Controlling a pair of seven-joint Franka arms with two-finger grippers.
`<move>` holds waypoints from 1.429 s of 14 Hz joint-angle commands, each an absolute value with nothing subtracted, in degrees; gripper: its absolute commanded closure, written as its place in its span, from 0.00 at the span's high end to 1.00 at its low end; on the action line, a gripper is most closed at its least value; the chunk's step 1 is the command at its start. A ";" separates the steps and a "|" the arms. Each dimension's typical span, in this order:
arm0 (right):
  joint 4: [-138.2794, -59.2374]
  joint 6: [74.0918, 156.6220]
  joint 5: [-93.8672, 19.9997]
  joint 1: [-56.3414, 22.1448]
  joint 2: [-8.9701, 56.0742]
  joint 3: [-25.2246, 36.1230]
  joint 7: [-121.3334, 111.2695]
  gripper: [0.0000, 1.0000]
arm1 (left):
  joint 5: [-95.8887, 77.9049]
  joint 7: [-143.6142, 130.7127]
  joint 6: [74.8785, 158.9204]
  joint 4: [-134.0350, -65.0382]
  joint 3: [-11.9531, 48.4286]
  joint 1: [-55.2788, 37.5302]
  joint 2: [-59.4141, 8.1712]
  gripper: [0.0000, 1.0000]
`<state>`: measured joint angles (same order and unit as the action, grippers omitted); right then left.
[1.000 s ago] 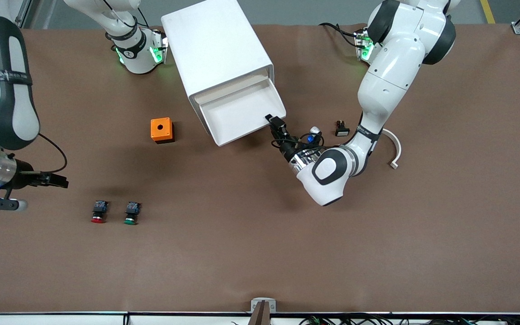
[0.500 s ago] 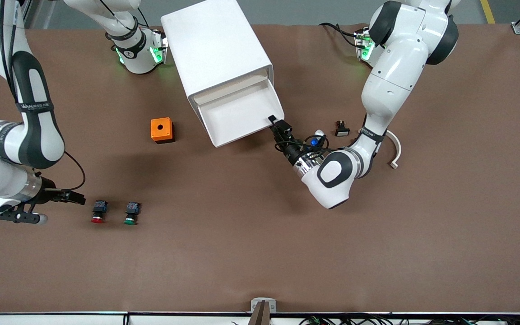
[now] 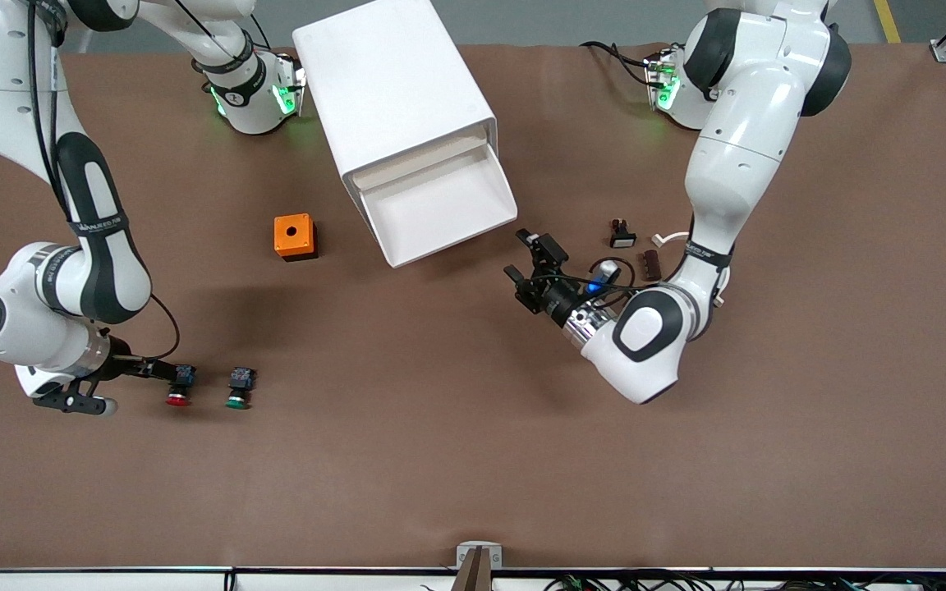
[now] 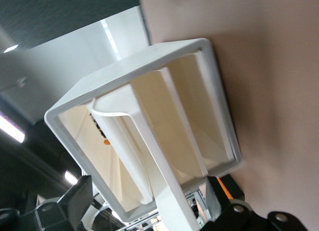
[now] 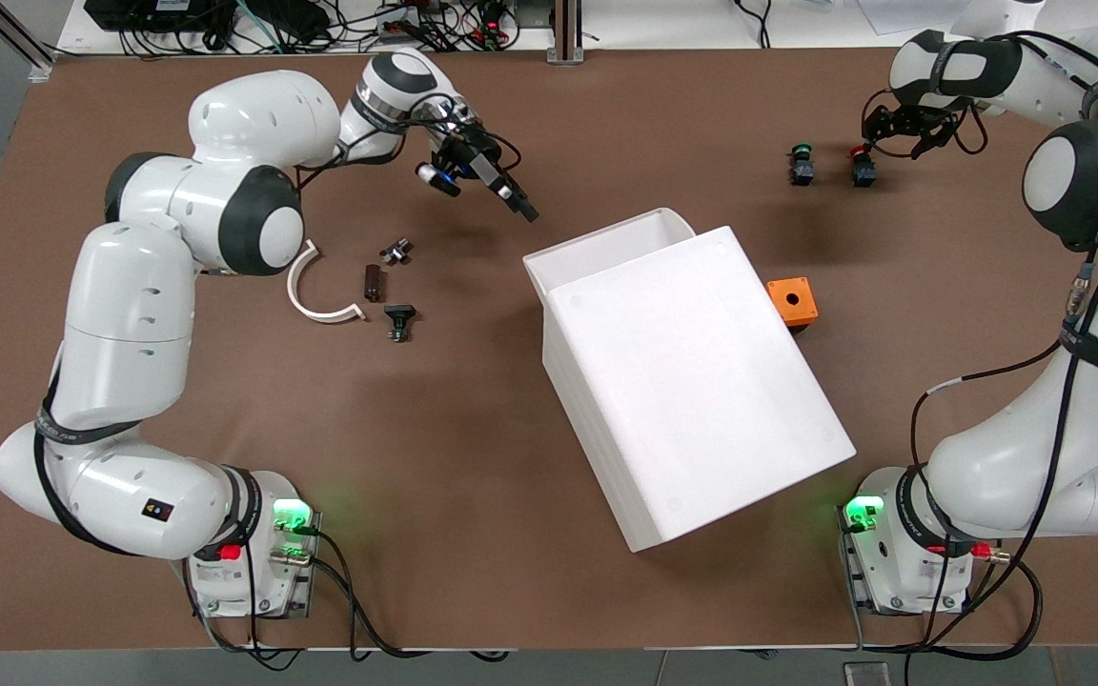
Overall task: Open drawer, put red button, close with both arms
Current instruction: 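Lower the right gripper onto the red button while the left gripper withdraws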
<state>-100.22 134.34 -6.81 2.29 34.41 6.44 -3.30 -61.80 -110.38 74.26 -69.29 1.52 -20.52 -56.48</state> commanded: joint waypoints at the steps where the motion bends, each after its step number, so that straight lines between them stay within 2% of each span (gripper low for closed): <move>1: -101.24 136.31 -7.73 2.02 34.98 6.24 -2.03 1.00 | -58.12 -98.32 73.74 -67.50 -2.10 -22.66 -55.90 0.99; 9: -102.66 141.59 -7.73 0.70 36.91 6.24 0.79 1.00 | -50.02 -65.24 81.20 -66.71 -17.92 -32.16 -52.91 0.99; 16: -103.53 141.68 -7.65 0.53 37.35 6.15 0.70 1.00 | -37.03 -58.54 97.89 -67.06 -19.16 -36.03 -46.77 0.99; 20: -104.06 142.82 -7.73 0.35 37.44 6.15 0.70 1.00 | -28.49 -58.71 102.74 -67.32 -19.07 -38.06 -43.17 0.99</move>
